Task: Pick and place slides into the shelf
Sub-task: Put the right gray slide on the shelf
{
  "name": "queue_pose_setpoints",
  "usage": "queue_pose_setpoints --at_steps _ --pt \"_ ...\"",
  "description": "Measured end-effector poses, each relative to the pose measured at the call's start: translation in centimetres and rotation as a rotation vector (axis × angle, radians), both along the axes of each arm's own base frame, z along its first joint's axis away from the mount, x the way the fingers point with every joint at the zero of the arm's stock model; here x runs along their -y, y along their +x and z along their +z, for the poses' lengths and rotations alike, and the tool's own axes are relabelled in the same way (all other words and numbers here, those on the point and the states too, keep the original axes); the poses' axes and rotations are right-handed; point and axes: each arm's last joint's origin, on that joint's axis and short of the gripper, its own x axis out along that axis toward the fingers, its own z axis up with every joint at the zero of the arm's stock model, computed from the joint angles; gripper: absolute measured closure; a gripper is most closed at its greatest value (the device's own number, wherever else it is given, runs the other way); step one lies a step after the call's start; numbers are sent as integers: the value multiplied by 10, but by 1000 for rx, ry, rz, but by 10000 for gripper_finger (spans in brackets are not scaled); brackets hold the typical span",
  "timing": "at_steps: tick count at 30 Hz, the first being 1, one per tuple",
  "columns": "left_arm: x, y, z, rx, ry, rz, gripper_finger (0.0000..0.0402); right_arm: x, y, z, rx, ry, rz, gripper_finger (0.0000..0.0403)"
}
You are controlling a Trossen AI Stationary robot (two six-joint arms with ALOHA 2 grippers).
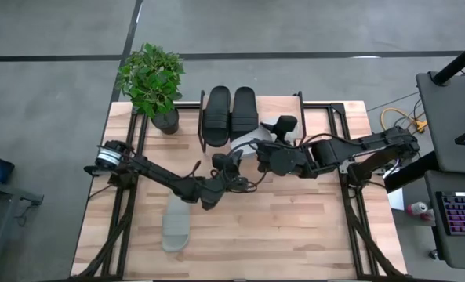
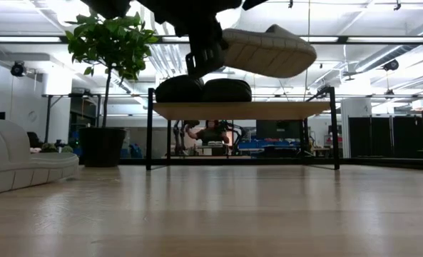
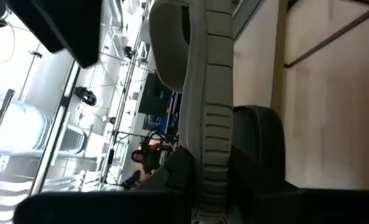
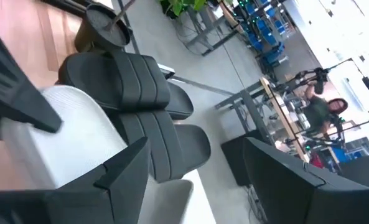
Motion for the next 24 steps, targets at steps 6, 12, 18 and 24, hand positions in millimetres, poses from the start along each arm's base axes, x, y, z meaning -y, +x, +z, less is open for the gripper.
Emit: queue_pose_setpoints --at_steps 6,12,18,24 --pt "-13 2 -1 -31 13 36 369 0 -3 0 8 83 15 154" --pt "-18 5 4 -38 21 40 369 0 -5 -3 -13 91 4 154" --pt "-16 11 21 -7 18 27 369 2 -6 -4 -16 86 -14 154" --pt "-16 12 25 -14 27 20 369 9 -10 -3 -49 87 -56 159"
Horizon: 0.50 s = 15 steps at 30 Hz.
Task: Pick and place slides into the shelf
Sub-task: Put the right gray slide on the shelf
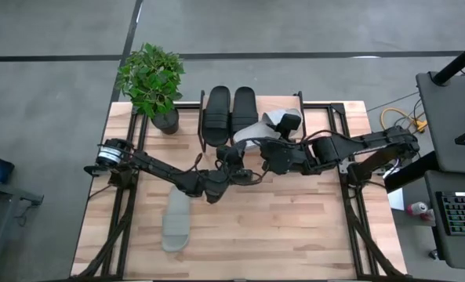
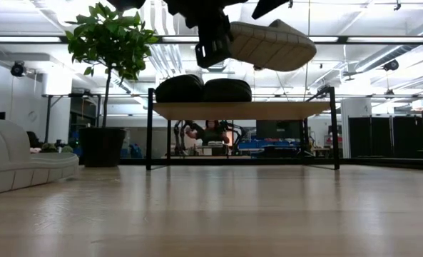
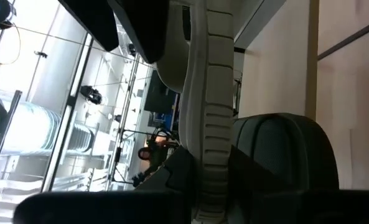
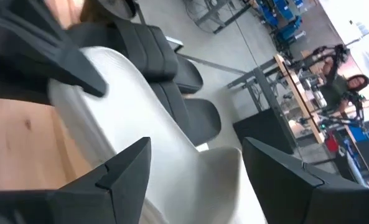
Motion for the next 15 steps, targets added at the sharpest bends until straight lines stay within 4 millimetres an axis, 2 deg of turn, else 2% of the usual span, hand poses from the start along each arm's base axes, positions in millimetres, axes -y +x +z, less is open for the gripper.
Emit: queue_pose_setpoints --at_steps 15 --pt "3 -1 -1 -4 2 -8 369 11 -5 1 -21 1 -69 172"
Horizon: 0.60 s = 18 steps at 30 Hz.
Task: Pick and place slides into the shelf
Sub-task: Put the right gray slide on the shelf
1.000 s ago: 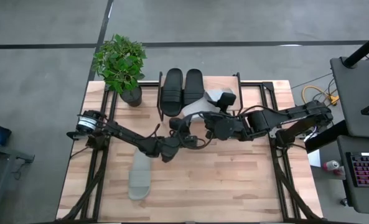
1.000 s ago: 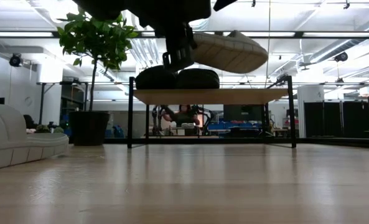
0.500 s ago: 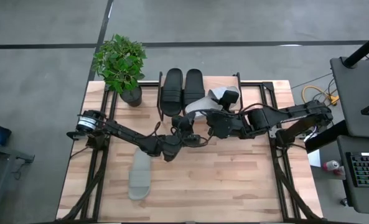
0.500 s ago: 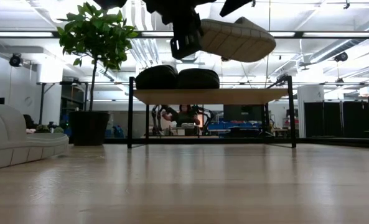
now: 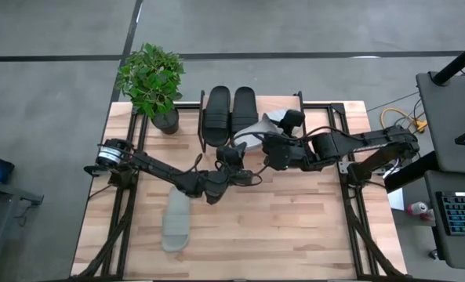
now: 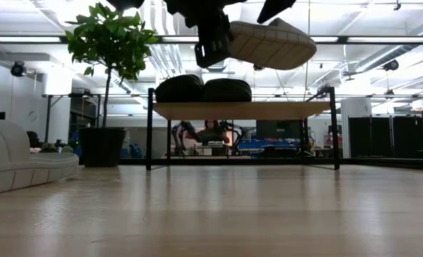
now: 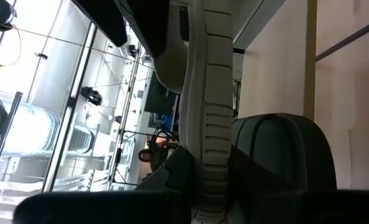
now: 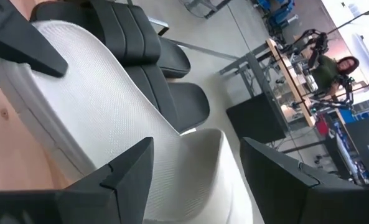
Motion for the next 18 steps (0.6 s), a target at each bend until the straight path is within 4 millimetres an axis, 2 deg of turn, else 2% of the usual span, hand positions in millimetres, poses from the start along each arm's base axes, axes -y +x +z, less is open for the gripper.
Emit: queue_pose_setpoints --at_steps 8,18 --pt "5 0 3 10 -2 -15 369 9 -7 -5 -40 28 -64 173" --pt "7 0 5 15 -3 -21 369 11 -8 -6 -48 22 -77 176"
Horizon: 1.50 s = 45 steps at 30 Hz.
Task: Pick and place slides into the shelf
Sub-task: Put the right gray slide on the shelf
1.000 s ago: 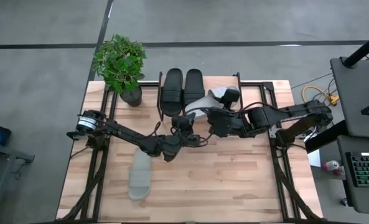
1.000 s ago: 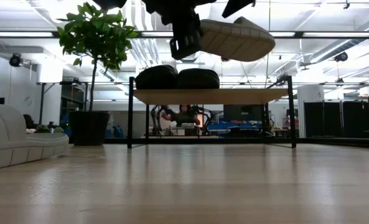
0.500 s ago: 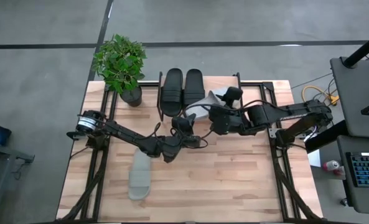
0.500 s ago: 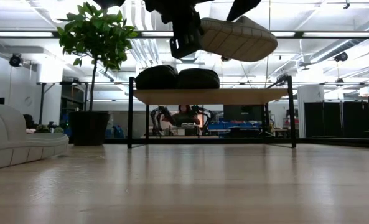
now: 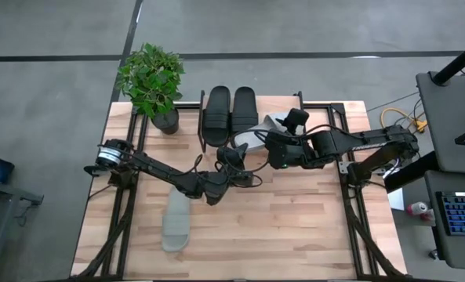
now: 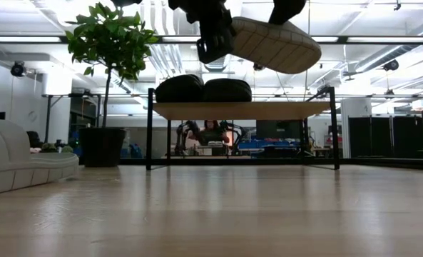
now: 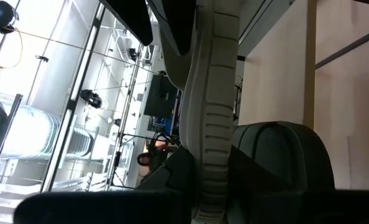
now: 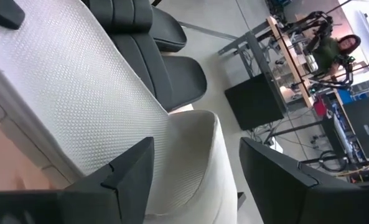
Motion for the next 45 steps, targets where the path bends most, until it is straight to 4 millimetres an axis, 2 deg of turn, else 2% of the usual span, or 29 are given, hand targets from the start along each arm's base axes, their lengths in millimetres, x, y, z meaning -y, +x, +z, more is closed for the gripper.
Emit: queue_pose_setpoints --at_steps 5,12,20,27,36,42,45 --pt "3 0 1 4 -1 -8 369 1 0 0 2 -17 -11 191" --pt "4 -1 1 6 -2 -12 369 2 0 0 9 -13 -19 238" --pt "6 -1 1 9 -3 -19 370 2 0 0 11 -11 -22 303" --pt "6 -1 1 13 -5 -21 370 2 0 0 6 -14 -20 383" --pt "7 0 0 18 -8 -26 370 3 0 3 -12 -93 -41 394" --pt "9 3 -16 -38 4 19 370 6 -5 29 25 -151 -64 396" --pt "10 5 -20 -44 9 -17 370 8 -7 43 61 -179 -87 396"
